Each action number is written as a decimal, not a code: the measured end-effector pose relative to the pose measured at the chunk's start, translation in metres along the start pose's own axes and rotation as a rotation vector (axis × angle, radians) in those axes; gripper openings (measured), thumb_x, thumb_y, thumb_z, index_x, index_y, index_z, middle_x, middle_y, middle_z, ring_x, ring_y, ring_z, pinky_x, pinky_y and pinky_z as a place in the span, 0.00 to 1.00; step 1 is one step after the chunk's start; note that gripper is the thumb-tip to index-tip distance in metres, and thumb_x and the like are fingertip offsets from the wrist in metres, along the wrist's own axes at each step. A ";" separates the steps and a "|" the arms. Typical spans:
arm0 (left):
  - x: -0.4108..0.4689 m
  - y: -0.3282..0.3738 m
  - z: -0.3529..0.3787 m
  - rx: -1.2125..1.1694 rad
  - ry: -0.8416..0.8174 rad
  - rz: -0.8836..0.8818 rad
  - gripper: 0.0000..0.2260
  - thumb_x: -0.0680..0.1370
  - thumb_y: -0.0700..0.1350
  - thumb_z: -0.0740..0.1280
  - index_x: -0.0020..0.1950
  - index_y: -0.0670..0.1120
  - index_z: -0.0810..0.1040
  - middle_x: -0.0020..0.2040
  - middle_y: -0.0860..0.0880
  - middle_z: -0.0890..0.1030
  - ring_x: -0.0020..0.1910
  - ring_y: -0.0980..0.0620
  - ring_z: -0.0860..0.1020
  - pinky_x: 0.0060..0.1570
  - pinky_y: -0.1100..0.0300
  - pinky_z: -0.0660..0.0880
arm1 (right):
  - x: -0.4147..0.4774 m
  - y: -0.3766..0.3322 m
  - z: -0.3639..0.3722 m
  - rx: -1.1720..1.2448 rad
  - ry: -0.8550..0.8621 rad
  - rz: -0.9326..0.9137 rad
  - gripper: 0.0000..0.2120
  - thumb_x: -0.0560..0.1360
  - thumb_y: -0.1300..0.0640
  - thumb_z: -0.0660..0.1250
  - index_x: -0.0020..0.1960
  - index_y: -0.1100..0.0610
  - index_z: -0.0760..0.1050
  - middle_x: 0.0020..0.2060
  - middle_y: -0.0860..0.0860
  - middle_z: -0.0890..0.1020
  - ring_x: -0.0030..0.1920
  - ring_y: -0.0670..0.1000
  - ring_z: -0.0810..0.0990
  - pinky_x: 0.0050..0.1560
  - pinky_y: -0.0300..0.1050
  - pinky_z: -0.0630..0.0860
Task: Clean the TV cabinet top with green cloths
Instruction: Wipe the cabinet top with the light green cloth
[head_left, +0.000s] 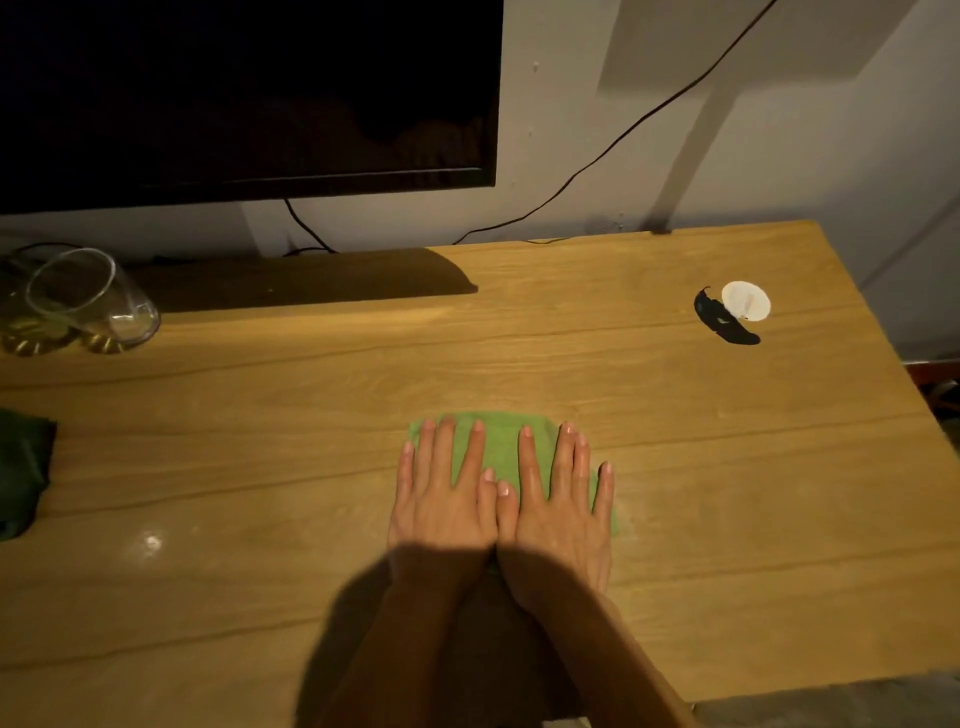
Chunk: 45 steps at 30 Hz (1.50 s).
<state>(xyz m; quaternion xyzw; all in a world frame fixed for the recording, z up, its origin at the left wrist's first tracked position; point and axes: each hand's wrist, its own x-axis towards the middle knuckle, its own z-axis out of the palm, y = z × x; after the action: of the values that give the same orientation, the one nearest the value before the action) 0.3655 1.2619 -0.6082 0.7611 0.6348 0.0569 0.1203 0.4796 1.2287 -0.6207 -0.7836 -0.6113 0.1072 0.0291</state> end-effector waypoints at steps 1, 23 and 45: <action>0.012 -0.001 0.001 0.009 -0.010 -0.005 0.26 0.80 0.54 0.48 0.77 0.49 0.62 0.78 0.43 0.61 0.78 0.44 0.56 0.75 0.48 0.46 | 0.012 -0.001 -0.001 -0.004 -0.005 0.001 0.29 0.82 0.40 0.38 0.80 0.46 0.38 0.79 0.56 0.39 0.79 0.55 0.36 0.76 0.60 0.36; 0.246 -0.014 -0.004 0.125 -0.013 0.031 0.25 0.81 0.58 0.38 0.79 0.56 0.39 0.80 0.46 0.38 0.78 0.47 0.36 0.74 0.44 0.37 | 0.252 -0.023 -0.034 -0.001 0.051 -0.113 0.31 0.80 0.39 0.37 0.80 0.47 0.40 0.80 0.56 0.40 0.79 0.53 0.34 0.76 0.60 0.35; 0.072 0.035 0.015 0.045 0.036 0.028 0.25 0.82 0.55 0.39 0.80 0.55 0.45 0.81 0.47 0.44 0.79 0.48 0.40 0.76 0.45 0.41 | 0.080 0.041 -0.026 -0.004 0.040 -0.140 0.30 0.80 0.39 0.36 0.80 0.47 0.39 0.80 0.57 0.40 0.78 0.53 0.34 0.76 0.59 0.34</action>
<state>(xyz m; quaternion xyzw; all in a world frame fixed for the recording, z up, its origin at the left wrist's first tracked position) 0.4156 1.3246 -0.6180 0.7712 0.6275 0.0577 0.0909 0.5423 1.2975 -0.6128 -0.7410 -0.6640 0.0880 0.0469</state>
